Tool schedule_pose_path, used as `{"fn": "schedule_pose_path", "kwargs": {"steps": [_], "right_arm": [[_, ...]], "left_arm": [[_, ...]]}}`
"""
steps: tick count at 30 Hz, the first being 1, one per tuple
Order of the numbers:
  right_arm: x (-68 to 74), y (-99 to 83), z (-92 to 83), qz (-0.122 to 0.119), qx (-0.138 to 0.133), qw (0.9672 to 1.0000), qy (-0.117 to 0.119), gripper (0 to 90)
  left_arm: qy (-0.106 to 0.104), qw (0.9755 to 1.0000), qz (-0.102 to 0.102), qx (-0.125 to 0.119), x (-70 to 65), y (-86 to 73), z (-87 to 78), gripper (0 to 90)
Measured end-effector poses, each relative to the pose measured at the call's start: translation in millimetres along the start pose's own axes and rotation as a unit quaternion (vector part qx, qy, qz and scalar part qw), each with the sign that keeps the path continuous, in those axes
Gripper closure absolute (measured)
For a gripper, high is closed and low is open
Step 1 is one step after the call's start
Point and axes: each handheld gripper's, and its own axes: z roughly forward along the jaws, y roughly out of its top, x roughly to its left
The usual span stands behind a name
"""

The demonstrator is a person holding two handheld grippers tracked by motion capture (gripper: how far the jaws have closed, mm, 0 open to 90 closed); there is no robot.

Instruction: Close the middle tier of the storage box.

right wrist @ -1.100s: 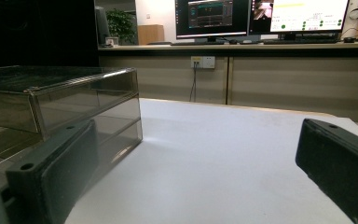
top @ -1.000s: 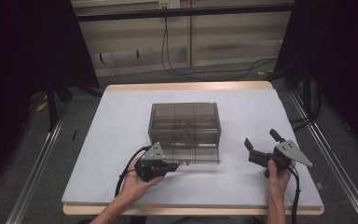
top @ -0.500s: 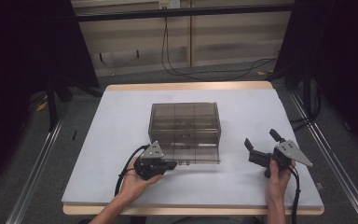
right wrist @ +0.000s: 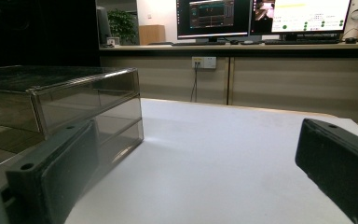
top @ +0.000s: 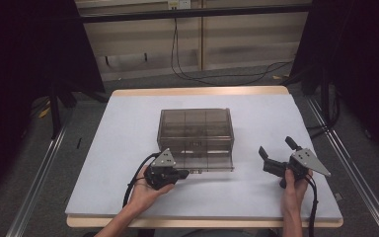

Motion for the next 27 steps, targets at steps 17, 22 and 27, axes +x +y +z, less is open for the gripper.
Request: {"fn": "schedule_pose_path", "kwargs": {"steps": [17, 22, 27], "right_arm": [[0.0, 0.1, -0.1, 0.0, 0.001, 1.0, -0.002, 0.0], [0.1, 0.1, -0.1, 0.0, 0.001, 1.0, -0.003, 0.0], [0.3, 0.0, 0.1, 0.0, 0.0, 1.0, -0.003, 0.0]], "left_arm": [[0.002, 1.0, -0.004, -0.005, 1.4, 0.5, 1.4, 90.0], [-0.001, 0.9999, -0.008, -0.01, 4.0, 0.7, -1.1, 90.0], [-0.002, 0.9998, -0.013, -0.017, 5.5, 0.5, -1.6, 90.0]]}}
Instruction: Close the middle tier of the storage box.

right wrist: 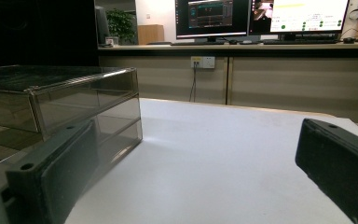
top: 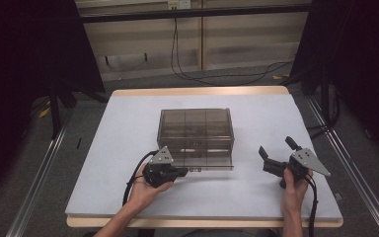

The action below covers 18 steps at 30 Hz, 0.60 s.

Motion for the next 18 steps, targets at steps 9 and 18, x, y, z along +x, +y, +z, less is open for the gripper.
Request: {"fn": "schedule_pose_path", "kwargs": {"steps": [9, 18], "right_arm": [[0.1, 0.0, -0.2, -0.004, 0.0, 1.0, 0.001, 0.0], [0.1, 0.0, -0.1, -0.004, 0.0, 1.0, 0.001, 0.0]], "left_arm": [[-0.001, 1.0, -0.001, -0.003, 2.2, 2.3, 0.6, 90.0], [0.001, 1.0, 0.0, -0.003, 1.4, 7.3, 2.6, 90.0]]}}
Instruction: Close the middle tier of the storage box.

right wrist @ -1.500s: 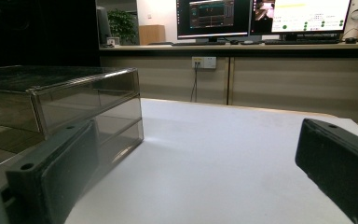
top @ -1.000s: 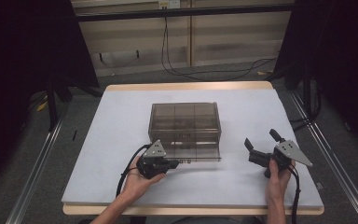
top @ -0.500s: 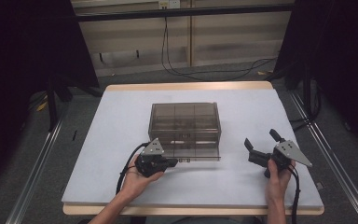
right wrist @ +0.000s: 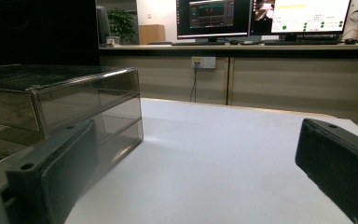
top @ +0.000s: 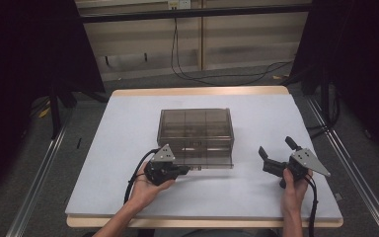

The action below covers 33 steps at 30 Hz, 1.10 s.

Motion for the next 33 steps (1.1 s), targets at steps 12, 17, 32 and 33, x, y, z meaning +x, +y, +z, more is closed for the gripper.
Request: {"fn": "schedule_pose_path", "kwargs": {"steps": [12, 17, 32, 33], "right_arm": [[0.4, 0.0, -0.3, 0.0, 0.0, 1.0, -0.001, 0.0], [0.2, -0.1, 0.1, 0.0, -0.001, 1.0, 0.002, 0.0], [0.0, -0.1, 0.0, 0.0, 0.0, 1.0, 0.001, 0.0], [-0.1, -0.1, 0.0, 0.0, 0.0, 1.0, 0.001, 0.0]], "left_arm": [[0.008, 1.0, 0.0, 0.0, 0.3, 1.3, 2.4, 90.0], [0.008, 1.0, 0.003, 0.0, 1.4, 1.7, 2.5, 90.0], [0.007, 0.9998, -0.008, -0.014, 6.0, 1.4, 3.2, 90.0], [0.007, 0.9998, -0.011, -0.016, 5.9, 1.2, 3.8, 90.0]]}}
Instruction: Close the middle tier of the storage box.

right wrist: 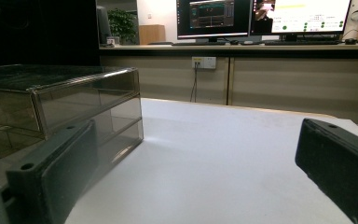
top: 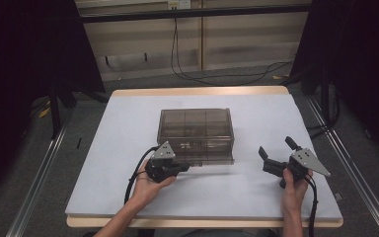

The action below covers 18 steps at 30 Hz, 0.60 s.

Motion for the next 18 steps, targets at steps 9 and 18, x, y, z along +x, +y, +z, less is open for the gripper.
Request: {"fn": "schedule_pose_path", "kwargs": {"steps": [9, 18], "right_arm": [[-0.2, 0.0, 0.0, 0.001, 0.0, 1.0, 0.0, 0.0], [-0.2, 0.0, 0.0, 0.002, 0.002, 1.0, 0.0, 0.0]], "left_arm": [[0.003, 1.0, 0.0, -0.002, 0.6, 0.6, 0.9, 90.0], [0.013, 0.9999, -0.004, -0.002, 5.3, 5.1, 2.9, 90.0]]}}
